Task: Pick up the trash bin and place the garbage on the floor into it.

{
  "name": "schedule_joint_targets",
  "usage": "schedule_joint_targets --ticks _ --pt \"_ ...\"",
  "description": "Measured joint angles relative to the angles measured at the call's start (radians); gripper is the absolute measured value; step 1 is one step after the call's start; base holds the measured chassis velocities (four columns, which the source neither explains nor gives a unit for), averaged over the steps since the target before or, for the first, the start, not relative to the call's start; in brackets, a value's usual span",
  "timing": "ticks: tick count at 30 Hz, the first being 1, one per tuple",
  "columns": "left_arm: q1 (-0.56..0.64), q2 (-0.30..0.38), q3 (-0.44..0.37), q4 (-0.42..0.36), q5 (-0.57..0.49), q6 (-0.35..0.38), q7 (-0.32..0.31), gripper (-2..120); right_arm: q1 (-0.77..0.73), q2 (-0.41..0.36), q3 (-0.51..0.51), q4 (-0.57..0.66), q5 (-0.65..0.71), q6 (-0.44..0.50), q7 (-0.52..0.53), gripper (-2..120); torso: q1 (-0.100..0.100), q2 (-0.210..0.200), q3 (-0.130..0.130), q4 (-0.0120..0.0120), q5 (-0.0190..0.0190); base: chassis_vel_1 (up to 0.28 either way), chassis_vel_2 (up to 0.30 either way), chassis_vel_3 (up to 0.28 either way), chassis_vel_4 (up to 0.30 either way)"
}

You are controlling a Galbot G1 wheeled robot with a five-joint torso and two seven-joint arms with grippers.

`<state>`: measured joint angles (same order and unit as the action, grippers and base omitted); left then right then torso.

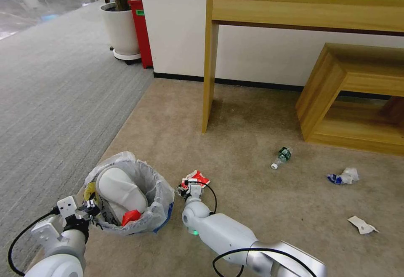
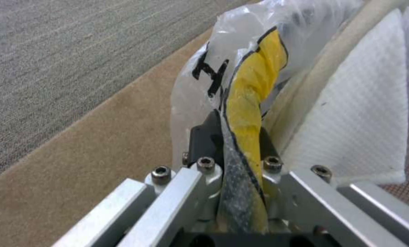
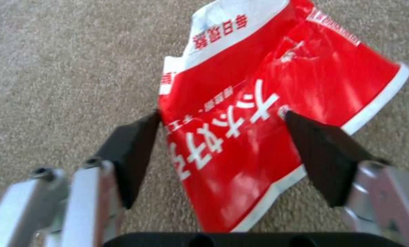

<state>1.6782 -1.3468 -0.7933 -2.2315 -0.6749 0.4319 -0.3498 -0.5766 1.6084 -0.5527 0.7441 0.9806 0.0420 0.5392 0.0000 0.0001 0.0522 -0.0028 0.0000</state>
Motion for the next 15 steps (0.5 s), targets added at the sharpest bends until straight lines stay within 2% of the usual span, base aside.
schedule_joint_targets --ticks 4,7,8,10,12,15 --pt "-0.002 -0.001 0.001 0.000 0.000 -0.005 0.001 3 -0.002 0.000 0.000 -0.003 -0.005 0.001 -0.006 59 0.000 0.000 0.000 0.0001 0.0000 0.000 0.000 0.000 0.000" --pt "-0.005 -0.002 0.003 0.002 0.000 -0.008 0.002 3 -0.007 0.000 -0.001 -0.005 -0.011 0.004 -0.011 43 0.000 0.000 0.000 0.0001 0.0000 0.000 0.000 0.000 0.000" --pt "-0.005 -0.002 0.003 0.002 0.000 -0.008 0.002 3 -0.007 0.000 -0.001 -0.005 -0.011 0.004 -0.011 43 0.000 0.000 0.000 0.0001 0.0000 0.000 0.000 0.000 0.000" --pt "-0.009 -0.003 0.004 0.005 0.000 -0.010 0.002 3 -0.012 0.000 -0.004 0.007 -0.017 0.006 -0.011 32 0.000 0.000 0.000 0.0000 0.0000 0.000 0.000 0.000 0.000" --pt "-0.009 -0.003 0.004 0.006 0.000 -0.011 0.002 3 -0.013 0.000 -0.004 0.010 -0.018 0.006 -0.011 30 0.000 0.000 0.000 0.0000 0.0000 0.000 0.000 0.000 0.000" --pt "-0.009 -0.003 0.005 0.006 0.001 -0.014 0.003 3 -0.014 0.000 -0.008 0.019 -0.022 0.007 -0.014 15 0.000 0.000 0.000 0.0000 0.0000 0.000 0.000 0.000 0.000"
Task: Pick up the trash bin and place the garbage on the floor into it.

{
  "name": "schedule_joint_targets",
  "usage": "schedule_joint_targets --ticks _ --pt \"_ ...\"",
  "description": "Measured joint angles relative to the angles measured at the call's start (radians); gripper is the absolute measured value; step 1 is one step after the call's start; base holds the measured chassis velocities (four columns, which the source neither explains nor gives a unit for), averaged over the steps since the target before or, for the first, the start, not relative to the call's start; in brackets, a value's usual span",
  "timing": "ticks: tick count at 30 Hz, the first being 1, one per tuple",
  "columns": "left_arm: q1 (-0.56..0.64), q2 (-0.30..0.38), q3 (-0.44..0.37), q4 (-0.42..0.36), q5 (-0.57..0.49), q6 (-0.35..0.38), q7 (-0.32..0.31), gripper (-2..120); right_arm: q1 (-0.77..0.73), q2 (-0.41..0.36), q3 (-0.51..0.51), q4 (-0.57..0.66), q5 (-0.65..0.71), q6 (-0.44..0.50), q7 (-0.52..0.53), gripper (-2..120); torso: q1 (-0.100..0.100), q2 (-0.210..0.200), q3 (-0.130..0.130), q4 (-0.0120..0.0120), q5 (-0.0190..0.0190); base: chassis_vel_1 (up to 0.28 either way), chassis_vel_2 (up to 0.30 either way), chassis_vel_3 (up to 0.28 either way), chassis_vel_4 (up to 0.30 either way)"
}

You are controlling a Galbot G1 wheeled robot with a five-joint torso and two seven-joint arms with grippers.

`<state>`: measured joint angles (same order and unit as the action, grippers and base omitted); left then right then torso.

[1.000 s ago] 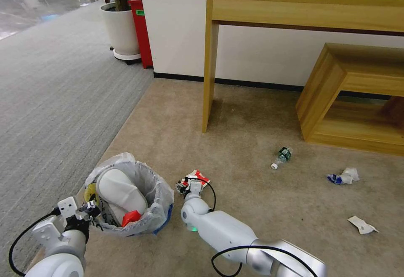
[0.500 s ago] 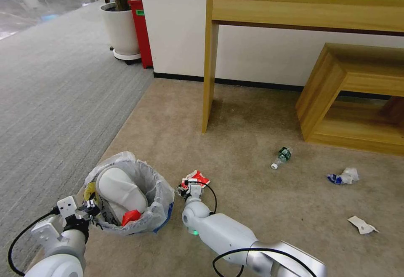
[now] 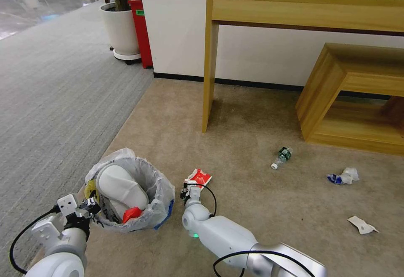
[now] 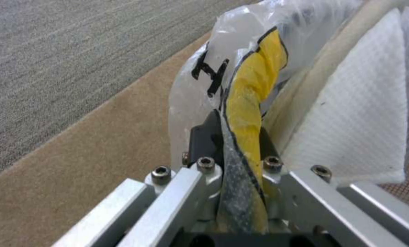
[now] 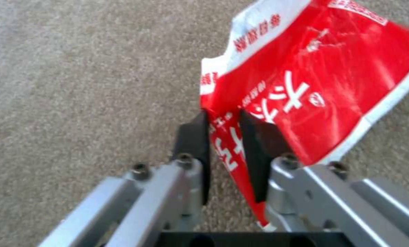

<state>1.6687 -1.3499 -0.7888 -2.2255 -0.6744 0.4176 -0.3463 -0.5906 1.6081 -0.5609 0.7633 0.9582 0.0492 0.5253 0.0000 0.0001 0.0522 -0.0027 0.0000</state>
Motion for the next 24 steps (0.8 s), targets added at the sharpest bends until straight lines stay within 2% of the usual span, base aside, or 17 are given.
schedule_joint_targets --ticks 1,3,4,18,20,23,24 --pt "0.000 0.000 0.000 0.000 0.000 0.000 0.000 3 0.000 0.000 0.000 0.000 0.000 0.000 0.000 15 0.000 0.000 0.000 0.0000 0.0000 0.000 0.000 0.000 0.000" --pt "0.002 0.002 -0.002 0.002 0.001 -0.004 0.001 3 -0.001 0.000 -0.003 0.006 -0.004 0.002 -0.004 3 0.000 0.000 0.000 0.0000 0.0000 0.000 0.000 0.000 0.000" --pt "0.002 0.002 -0.002 0.002 0.001 -0.005 0.001 3 -0.001 0.000 -0.003 0.007 -0.004 0.002 -0.004 2 0.000 0.000 0.000 0.0000 0.0000 0.000 0.000 0.000 0.000" --pt "0.000 0.002 0.001 0.015 0.009 -0.009 0.003 3 -0.008 -0.012 0.004 0.030 -0.034 0.032 -0.010 0 0.000 0.000 0.000 0.0000 0.0000 0.000 0.000 0.000 0.000" --pt "0.000 0.002 0.001 0.016 0.009 -0.009 0.003 3 -0.008 -0.014 0.006 0.038 -0.034 0.033 -0.010 2 0.000 0.000 0.000 -0.0001 0.0000 0.000 0.000 0.000 0.000" --pt "0.000 0.001 0.003 0.016 0.009 -0.009 0.004 3 -0.002 -0.006 0.009 0.039 -0.032 0.036 -0.009 17 0.000 0.000 0.000 -0.0001 0.0000 0.000 0.000 0.000 0.000" --pt "0.000 0.001 0.003 0.016 0.009 -0.009 0.004 3 -0.002 -0.006 0.009 0.039 -0.032 0.036 -0.009 17 0.000 0.000 0.000 -0.0001 0.0000 0.000 0.000 0.000 0.000"
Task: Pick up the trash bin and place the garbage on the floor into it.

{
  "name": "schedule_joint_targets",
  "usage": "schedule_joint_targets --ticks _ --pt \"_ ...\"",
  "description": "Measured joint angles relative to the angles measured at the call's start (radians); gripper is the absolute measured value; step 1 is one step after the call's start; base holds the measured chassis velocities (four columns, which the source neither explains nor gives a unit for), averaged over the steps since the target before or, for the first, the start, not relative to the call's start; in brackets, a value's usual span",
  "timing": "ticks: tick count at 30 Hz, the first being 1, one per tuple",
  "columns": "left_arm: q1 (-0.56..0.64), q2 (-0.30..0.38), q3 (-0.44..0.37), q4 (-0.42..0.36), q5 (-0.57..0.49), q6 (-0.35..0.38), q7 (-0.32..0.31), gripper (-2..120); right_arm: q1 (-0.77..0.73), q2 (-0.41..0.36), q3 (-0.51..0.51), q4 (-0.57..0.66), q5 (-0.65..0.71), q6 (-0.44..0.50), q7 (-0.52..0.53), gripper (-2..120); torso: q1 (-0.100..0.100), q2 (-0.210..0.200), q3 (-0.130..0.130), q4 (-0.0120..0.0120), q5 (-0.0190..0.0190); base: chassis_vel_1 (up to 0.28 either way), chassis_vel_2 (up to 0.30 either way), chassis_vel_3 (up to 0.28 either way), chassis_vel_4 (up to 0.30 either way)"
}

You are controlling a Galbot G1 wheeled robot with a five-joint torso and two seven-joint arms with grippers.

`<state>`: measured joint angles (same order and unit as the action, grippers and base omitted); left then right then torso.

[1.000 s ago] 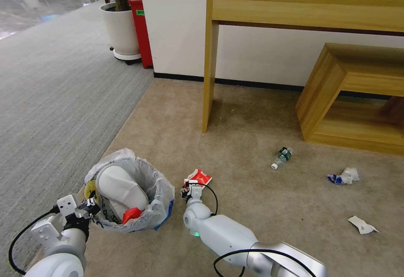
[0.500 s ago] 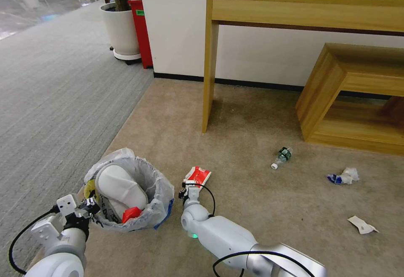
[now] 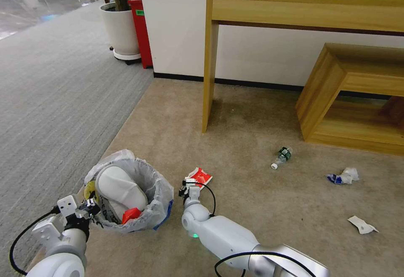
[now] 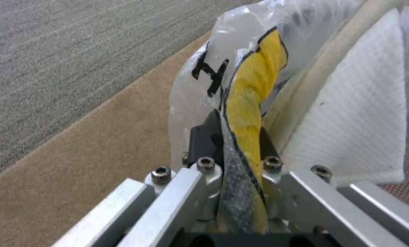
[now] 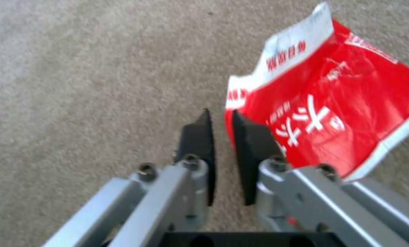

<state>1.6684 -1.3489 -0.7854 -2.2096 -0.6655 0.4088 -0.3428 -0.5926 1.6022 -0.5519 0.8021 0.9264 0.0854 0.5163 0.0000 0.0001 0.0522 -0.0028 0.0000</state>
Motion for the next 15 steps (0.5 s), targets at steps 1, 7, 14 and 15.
schedule_joint_targets --ticks 1,7,14,15 --pt "0.000 0.000 0.001 0.000 0.000 0.000 0.000 3 0.006 0.004 0.001 -0.009 0.001 0.000 0.000 24 0.000 0.000 0.000 0.0003 0.0001 0.000 0.000 0.000 0.000" --pt "0.003 0.000 0.000 -0.010 -0.002 0.000 0.000 3 0.034 0.005 0.002 -0.074 0.001 0.008 -0.004 46 0.000 0.000 0.000 0.0000 0.0000 0.000 0.000 0.000 0.000" --pt "0.006 0.001 -0.003 -0.015 -0.004 0.000 0.000 3 0.045 0.006 0.007 -0.105 -0.004 0.016 -0.007 70 0.000 0.000 0.000 0.0000 0.0000 0.000 0.000 0.000 0.000" --pt "0.004 0.000 -0.003 -0.012 -0.004 0.000 0.000 3 0.044 0.006 0.008 -0.093 -0.004 0.016 -0.005 77 0.000 0.000 0.000 0.0000 0.0000 0.000 0.000 0.000 0.000"
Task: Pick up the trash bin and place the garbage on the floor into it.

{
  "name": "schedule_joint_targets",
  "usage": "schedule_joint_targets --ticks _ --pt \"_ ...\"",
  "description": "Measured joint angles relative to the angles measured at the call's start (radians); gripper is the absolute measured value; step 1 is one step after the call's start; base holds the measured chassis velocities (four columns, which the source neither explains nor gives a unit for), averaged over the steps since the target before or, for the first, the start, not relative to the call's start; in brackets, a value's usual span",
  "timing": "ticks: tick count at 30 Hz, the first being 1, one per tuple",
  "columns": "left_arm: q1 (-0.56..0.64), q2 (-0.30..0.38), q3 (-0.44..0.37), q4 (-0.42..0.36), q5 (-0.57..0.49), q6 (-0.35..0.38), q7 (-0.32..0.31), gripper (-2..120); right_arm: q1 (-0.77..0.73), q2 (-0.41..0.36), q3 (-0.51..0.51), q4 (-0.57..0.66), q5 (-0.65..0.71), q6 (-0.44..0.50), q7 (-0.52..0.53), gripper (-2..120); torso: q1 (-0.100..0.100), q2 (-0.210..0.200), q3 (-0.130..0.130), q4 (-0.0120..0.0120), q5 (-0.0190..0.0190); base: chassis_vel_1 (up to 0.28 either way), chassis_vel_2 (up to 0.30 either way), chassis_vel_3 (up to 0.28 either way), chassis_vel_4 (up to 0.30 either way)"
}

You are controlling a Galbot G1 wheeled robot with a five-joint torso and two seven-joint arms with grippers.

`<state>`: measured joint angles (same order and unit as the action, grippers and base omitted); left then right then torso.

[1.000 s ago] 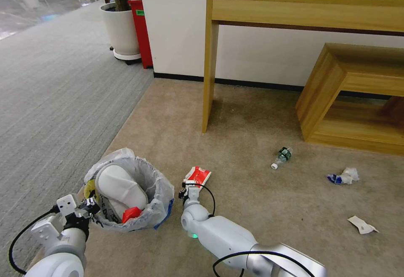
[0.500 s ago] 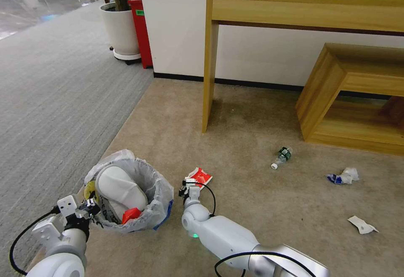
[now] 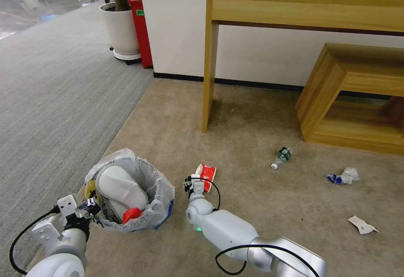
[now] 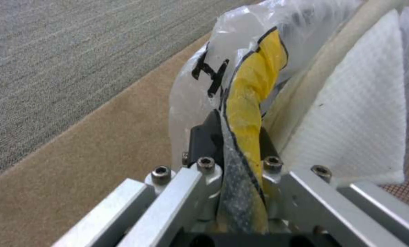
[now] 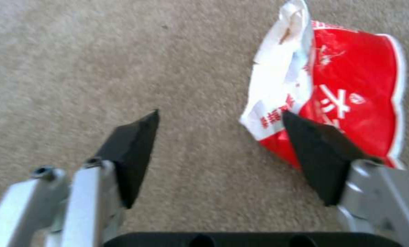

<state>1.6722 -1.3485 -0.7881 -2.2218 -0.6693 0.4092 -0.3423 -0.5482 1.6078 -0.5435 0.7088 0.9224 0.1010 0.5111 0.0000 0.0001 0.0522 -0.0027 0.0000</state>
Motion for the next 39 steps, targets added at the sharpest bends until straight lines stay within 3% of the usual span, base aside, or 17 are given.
schedule_joint_targets --ticks 8,24,39 --pt "-0.002 -0.007 0.004 0.002 0.003 0.000 0.001 3 -0.024 0.000 -0.012 0.079 -0.013 -0.015 0.019 99 0.000 0.000 0.000 0.0000 0.0000 0.000 0.000 0.000 0.000" --pt "-0.006 -0.010 0.005 0.015 0.009 -0.004 0.005 3 -0.010 -0.002 0.004 0.114 -0.094 -0.022 0.051 99 0.000 0.000 0.000 0.0002 0.0001 0.000 0.000 0.000 0.000" --pt "-0.023 -0.016 0.017 0.037 0.015 -0.006 0.008 3 0.001 -0.100 0.014 0.136 -0.229 -0.102 0.103 99 0.000 0.000 0.000 0.0000 0.0001 0.000 0.000 0.000 0.000"
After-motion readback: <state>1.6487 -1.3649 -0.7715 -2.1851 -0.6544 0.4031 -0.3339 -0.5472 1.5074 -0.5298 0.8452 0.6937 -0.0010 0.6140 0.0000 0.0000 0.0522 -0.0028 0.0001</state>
